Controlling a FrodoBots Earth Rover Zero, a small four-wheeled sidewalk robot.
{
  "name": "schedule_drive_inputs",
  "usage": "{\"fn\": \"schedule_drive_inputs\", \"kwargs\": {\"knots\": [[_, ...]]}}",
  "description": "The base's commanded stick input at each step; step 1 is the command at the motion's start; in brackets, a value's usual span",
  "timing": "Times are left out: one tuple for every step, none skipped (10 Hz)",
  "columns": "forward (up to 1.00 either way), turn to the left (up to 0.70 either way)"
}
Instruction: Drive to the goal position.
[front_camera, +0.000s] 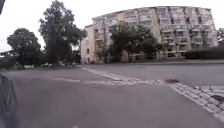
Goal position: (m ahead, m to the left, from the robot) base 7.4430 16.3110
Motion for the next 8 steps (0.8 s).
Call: {"fn": "schedule_drive_inputs", "kwargs": {"knots": [[0.45, 0.27], [0.45, 0.27], [0.45, 0.27], [0.45, 0.27], [0.45, 0.27], [0.45, 0.27], [0.45, 0.27], [0.45, 0.27]]}}
